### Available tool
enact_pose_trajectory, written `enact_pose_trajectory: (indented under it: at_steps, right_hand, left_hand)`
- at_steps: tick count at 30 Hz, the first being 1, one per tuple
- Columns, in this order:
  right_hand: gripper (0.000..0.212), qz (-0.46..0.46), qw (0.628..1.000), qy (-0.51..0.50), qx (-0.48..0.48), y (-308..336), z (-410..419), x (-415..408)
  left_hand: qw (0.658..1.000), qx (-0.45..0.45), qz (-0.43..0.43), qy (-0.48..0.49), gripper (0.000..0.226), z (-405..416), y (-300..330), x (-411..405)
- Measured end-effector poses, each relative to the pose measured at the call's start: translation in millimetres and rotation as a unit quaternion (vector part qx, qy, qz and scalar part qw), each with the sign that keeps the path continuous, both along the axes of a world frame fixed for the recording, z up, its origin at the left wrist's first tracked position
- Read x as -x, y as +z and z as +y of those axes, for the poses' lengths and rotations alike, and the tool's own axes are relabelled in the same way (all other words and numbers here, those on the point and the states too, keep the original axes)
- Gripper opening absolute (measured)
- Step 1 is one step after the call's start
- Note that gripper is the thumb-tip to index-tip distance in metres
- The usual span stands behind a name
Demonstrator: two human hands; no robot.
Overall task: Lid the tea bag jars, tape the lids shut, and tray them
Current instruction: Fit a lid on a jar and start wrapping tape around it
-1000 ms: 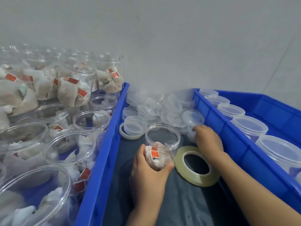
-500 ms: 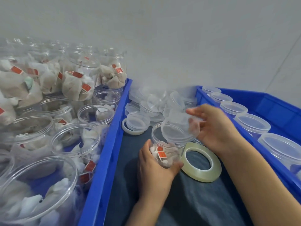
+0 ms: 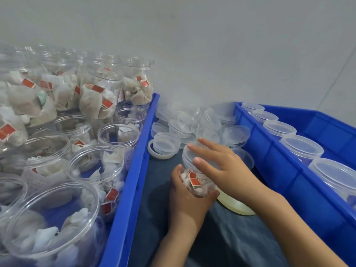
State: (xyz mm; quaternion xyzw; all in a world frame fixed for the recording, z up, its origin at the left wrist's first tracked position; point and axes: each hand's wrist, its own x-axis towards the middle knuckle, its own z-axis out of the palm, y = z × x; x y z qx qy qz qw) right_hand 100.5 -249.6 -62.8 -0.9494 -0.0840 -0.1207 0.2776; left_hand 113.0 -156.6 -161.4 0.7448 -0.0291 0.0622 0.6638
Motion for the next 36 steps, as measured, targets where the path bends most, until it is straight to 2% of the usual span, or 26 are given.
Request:
enact_pose_trajectory:
  at_steps: [3, 5, 8, 10, 12, 14, 16, 18, 20, 22, 25, 27, 29, 31, 33, 34, 36]
  right_hand:
    - [0.055, -0.001, 0.999, -0.008, 0.052, 1, 3, 3]
    - [0.054, -0.013, 0.993, -0.044, 0.106, -2, 9, 6]
    - [0.061, -0.019, 0.955, -0.117, 0.272, -10, 26, 12]
    - [0.076, 0.026, 0.935, -0.141, 0.324, -9, 42, 15]
    - [0.069, 0.05, 0.935, -0.203, 0.285, -1, 57, 14]
    - [0.079, 0.052, 0.941, -0.202, 0.266, 9, 62, 18]
    - [0.071, 0.004, 0.94, -0.173, 0.294, 27, 58, 25]
    - [0.056, -0.071, 0.951, -0.196, 0.227, 49, 42, 27]
    - [0.053, -0.09, 0.973, -0.174, 0.124, 58, 19, 20]
    - [0.052, -0.02, 0.995, -0.061, 0.08, 55, 4, 11]
    - [0.052, 0.098, 0.991, 0.058, 0.067, 30, -4, 4]
    - [0.048, 0.048, 0.997, 0.034, 0.046, 9, 0, 0]
    - [0.047, -0.069, 0.991, -0.047, 0.102, -11, 14, -2]
    - [0.051, -0.124, 0.97, -0.115, 0.172, -23, 28, -3]
    - [0.054, -0.144, 0.967, -0.121, 0.174, -28, 31, -4]
    - [0.054, -0.146, 0.976, -0.097, 0.131, -27, 28, -4]
    - [0.047, -0.147, 0.986, -0.055, -0.059, -23, 17, -2]
  left_hand:
    - [1.0, -0.007, 0.03, -0.007, 0.102, -1, -2, -2]
    - [1.0, -0.013, 0.027, -0.009, 0.098, -1, -4, -2]
    - [0.999, -0.031, 0.006, -0.009, 0.078, 0, -5, -2]
    - [0.998, -0.057, -0.002, -0.009, 0.063, 2, -5, -1]
    - [0.995, -0.098, -0.03, -0.009, 0.045, 6, -7, 1]
    - [0.991, -0.118, -0.057, -0.016, 0.06, 7, -11, 3]
    - [0.992, -0.101, -0.075, -0.018, 0.077, 8, -11, 6]
    - [0.997, -0.065, -0.045, 0.003, 0.084, 6, -2, 8]
    - [0.999, -0.039, -0.017, 0.02, 0.087, 4, 1, 7]
    - [0.999, -0.03, -0.004, 0.012, 0.089, 3, -1, 5]
    - [0.999, -0.041, 0.019, 0.003, 0.093, 3, -3, 3]
    - [0.999, -0.042, 0.032, -0.007, 0.094, 2, -4, -1]
    - [0.998, -0.038, 0.042, -0.035, 0.09, 2, -3, -2]
    - [0.998, -0.052, 0.025, -0.03, 0.076, 4, -3, -2]
    - [0.998, -0.065, -0.004, -0.007, 0.056, 8, -1, 0]
    - [0.998, -0.068, -0.016, -0.008, 0.061, 9, 0, 2]
    - [0.997, -0.066, -0.028, -0.012, 0.08, 10, 1, 5]
